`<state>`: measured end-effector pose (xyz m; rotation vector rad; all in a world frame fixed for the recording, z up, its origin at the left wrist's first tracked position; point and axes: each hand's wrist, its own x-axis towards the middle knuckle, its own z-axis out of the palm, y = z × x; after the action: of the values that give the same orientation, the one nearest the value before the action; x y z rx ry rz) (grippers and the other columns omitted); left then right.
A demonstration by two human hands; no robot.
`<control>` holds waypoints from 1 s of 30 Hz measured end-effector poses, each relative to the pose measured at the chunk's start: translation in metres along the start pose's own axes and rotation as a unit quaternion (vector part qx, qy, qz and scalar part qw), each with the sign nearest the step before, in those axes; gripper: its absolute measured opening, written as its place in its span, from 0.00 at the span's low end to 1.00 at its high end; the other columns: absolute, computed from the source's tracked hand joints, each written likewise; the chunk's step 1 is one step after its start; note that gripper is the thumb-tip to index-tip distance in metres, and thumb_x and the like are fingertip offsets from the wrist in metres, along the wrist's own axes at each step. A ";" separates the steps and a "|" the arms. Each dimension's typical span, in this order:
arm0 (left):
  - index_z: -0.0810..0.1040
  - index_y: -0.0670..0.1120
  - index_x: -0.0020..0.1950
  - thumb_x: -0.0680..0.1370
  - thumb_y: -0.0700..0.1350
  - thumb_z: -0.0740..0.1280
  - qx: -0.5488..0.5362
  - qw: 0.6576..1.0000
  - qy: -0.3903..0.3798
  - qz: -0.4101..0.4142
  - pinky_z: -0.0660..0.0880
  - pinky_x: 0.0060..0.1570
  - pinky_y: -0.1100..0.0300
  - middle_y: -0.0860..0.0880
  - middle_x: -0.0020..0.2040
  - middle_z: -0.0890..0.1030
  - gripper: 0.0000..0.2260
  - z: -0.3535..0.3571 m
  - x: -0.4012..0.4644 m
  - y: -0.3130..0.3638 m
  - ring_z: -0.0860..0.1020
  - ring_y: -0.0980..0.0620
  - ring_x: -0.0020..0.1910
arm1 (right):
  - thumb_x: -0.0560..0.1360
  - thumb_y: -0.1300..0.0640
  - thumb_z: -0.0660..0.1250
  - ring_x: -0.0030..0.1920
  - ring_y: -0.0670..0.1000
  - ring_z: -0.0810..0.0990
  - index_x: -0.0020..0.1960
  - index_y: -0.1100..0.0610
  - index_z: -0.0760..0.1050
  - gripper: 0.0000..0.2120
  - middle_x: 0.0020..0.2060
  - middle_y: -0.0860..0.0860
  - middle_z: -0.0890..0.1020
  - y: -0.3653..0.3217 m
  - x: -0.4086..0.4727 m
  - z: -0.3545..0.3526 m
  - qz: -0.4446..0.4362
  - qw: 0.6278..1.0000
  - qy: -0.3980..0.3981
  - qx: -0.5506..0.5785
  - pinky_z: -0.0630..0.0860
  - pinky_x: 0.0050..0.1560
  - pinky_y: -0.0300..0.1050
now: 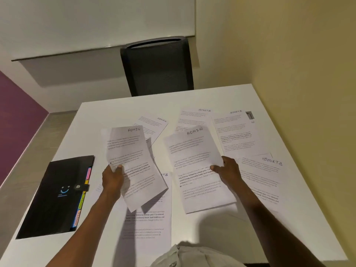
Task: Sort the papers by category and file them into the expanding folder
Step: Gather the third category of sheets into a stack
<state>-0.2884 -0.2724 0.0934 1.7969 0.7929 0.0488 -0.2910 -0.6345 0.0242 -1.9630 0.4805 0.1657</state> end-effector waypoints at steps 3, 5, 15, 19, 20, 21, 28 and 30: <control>0.76 0.43 0.66 0.83 0.41 0.62 -0.031 0.998 -0.059 -0.001 0.77 0.52 0.52 0.44 0.55 0.81 0.12 0.006 -0.003 0.006 0.80 0.45 0.50 | 0.69 0.59 0.77 0.49 0.51 0.84 0.54 0.54 0.81 0.14 0.48 0.48 0.85 -0.028 -0.002 -0.006 -0.004 0.995 -0.042 0.093 0.80 0.54 0.48; 0.77 0.41 0.63 0.82 0.40 0.62 -0.070 0.992 -0.101 -0.017 0.74 0.35 0.62 0.47 0.42 0.80 0.10 0.013 -0.007 0.010 0.77 0.53 0.34 | 0.69 0.57 0.77 0.48 0.49 0.84 0.50 0.52 0.82 0.11 0.46 0.47 0.86 -0.043 -0.001 -0.005 -0.005 0.992 -0.065 0.107 0.79 0.56 0.49; 0.81 0.40 0.57 0.79 0.39 0.67 -0.154 0.935 -0.312 -0.075 0.82 0.38 0.54 0.41 0.47 0.86 0.08 0.046 -0.043 0.038 0.85 0.46 0.40 | 0.69 0.54 0.78 0.41 0.39 0.80 0.51 0.53 0.76 0.15 0.43 0.43 0.83 -0.080 -0.003 0.012 -0.011 0.984 -0.132 0.116 0.74 0.40 0.34; 0.80 0.42 0.62 0.81 0.53 0.63 -0.217 0.927 -0.283 -0.114 0.79 0.55 0.42 0.40 0.55 0.84 0.17 0.055 -0.044 0.043 0.83 0.40 0.53 | 0.56 0.53 0.81 0.54 0.51 0.82 0.59 0.54 0.72 0.34 0.54 0.50 0.83 -0.076 -0.002 0.019 -0.007 0.980 -0.117 0.161 0.80 0.56 0.52; 0.79 0.45 0.63 0.80 0.59 0.61 -0.234 0.924 -0.276 -0.123 0.77 0.59 0.40 0.40 0.58 0.83 0.21 0.058 -0.044 0.043 0.82 0.39 0.56 | 0.55 0.53 0.81 0.55 0.52 0.82 0.60 0.53 0.72 0.36 0.54 0.50 0.83 -0.073 -0.001 0.021 -0.012 0.980 -0.116 0.161 0.80 0.57 0.53; 0.78 0.47 0.65 0.78 0.64 0.61 -0.237 0.923 -0.278 -0.123 0.74 0.62 0.38 0.41 0.60 0.82 0.26 0.061 -0.042 0.042 0.81 0.38 0.58 | 0.54 0.53 0.80 0.55 0.53 0.82 0.60 0.53 0.73 0.36 0.54 0.49 0.84 -0.071 -0.001 0.023 -0.017 0.979 -0.120 0.163 0.80 0.57 0.54; 0.76 0.34 0.65 0.81 0.39 0.65 -0.229 0.921 -0.309 -0.067 0.82 0.43 0.50 0.40 0.52 0.85 0.14 0.076 -0.053 0.042 0.84 0.42 0.49 | 0.60 0.56 0.79 0.55 0.50 0.83 0.60 0.49 0.75 0.29 0.52 0.45 0.85 -0.066 -0.004 0.026 -0.039 0.981 -0.109 0.159 0.79 0.59 0.55; 0.77 0.34 0.63 0.81 0.37 0.64 -0.210 0.930 -0.294 -0.063 0.82 0.39 0.52 0.41 0.48 0.86 0.12 0.075 -0.055 0.043 0.85 0.44 0.45 | 0.62 0.58 0.79 0.55 0.50 0.83 0.60 0.49 0.75 0.28 0.53 0.45 0.85 -0.067 -0.004 0.025 -0.042 0.979 -0.113 0.162 0.78 0.60 0.55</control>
<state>-0.2799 -0.3706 0.1208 1.2462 0.4177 -0.3657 -0.2655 -0.5870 0.0716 -1.6184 0.2560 0.2373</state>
